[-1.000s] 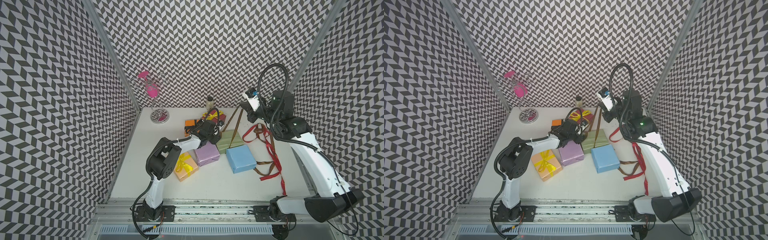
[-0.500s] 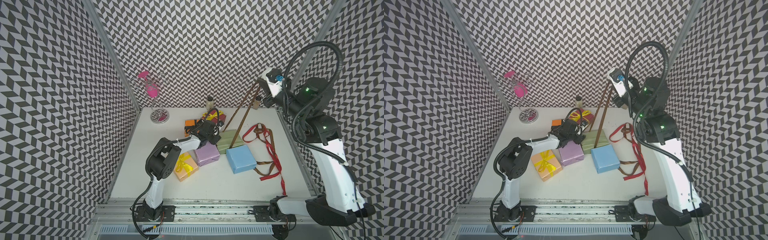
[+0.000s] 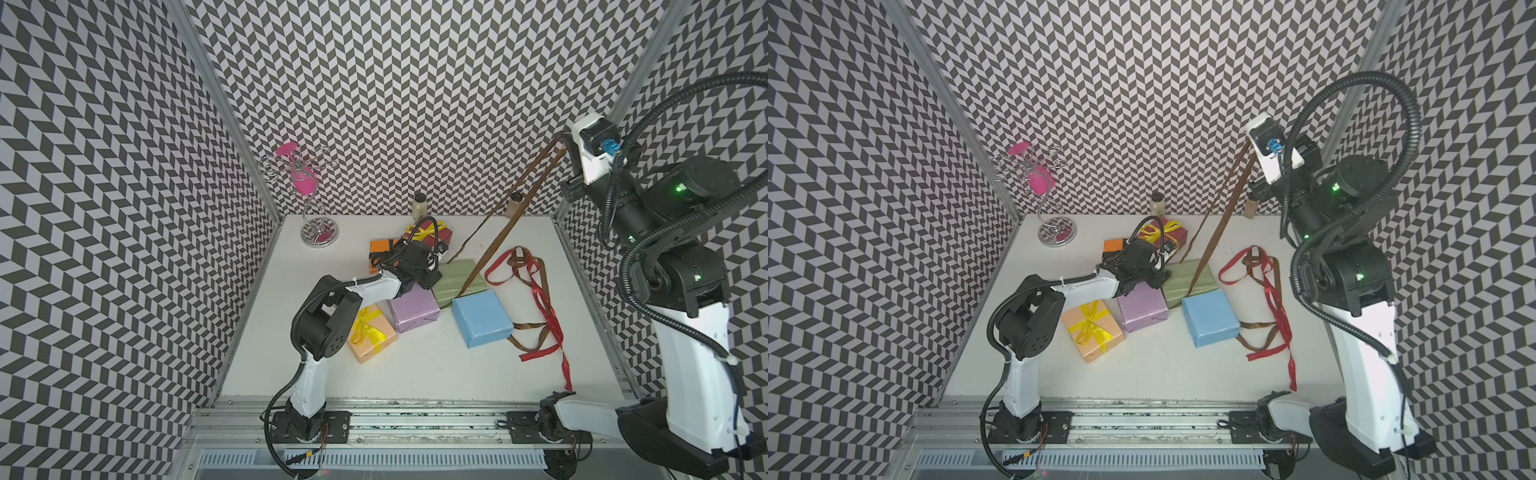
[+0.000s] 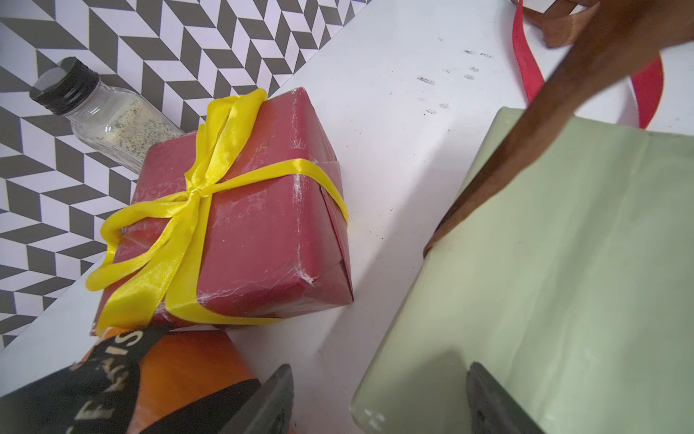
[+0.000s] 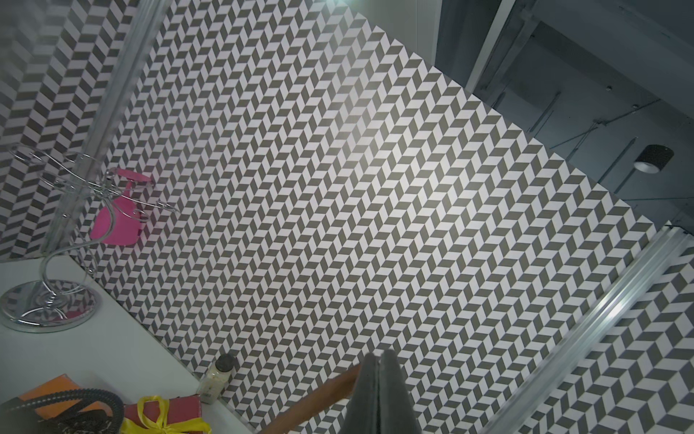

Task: Untie the ribbon bows on the gift boxes
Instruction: Pull the ribbon from the gift box, then place the ribbon at the center of the board.

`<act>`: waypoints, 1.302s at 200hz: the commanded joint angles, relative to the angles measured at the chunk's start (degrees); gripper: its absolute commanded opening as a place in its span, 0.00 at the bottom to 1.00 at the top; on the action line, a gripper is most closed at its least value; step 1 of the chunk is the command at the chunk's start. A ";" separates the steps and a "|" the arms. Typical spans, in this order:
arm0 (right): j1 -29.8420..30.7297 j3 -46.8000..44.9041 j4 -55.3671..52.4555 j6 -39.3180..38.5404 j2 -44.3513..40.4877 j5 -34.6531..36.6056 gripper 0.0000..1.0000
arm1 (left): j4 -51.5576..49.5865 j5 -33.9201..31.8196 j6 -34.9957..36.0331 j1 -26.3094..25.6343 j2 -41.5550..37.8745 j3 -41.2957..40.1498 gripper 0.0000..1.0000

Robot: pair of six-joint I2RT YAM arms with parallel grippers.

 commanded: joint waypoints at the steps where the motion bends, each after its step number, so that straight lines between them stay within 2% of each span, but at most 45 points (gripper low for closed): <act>1: -0.34 0.89 4.88 -2.59 -1.07 5.04 0.00 | -3.02 -0.26 1.44 0.10 -0.39 -1.44 0.73; 66: -0.34 12.69 13.05 -6.07 -1.00 11.56 0.00 | -3.20 -0.17 1.25 0.10 -0.73 -1.84 0.73; 133: -0.34 15.79 21.11 -10.67 -0.40 19.11 0.00 | -3.02 -0.52 1.27 0.18 -1.80 -3.03 0.73; 153: -0.38 15.25 23.45 -14.26 -0.31 22.20 0.00 | -3.15 -0.53 1.15 0.18 -2.12 -2.94 0.73; 186: -0.34 6.78 24.18 -14.41 -2.57 25.88 0.00 | -3.30 -0.61 1.17 0.18 -2.62 -2.68 0.73; 224: -2.38 -10.94 20.76 -6.59 -4.68 25.90 0.00 | -3.76 -0.23 1.00 0.35 -4.35 -1.76 0.73; 236: -6.48 -13.80 19.10 -1.89 -3.53 22.39 0.00 | -4.38 0.27 0.82 0.49 -5.13 -0.99 0.73; 260: -18.37 -17.58 16.79 9.95 0.25 9.36 0.00 | -5.75 1.12 0.38 0.62 -6.80 0.64 0.73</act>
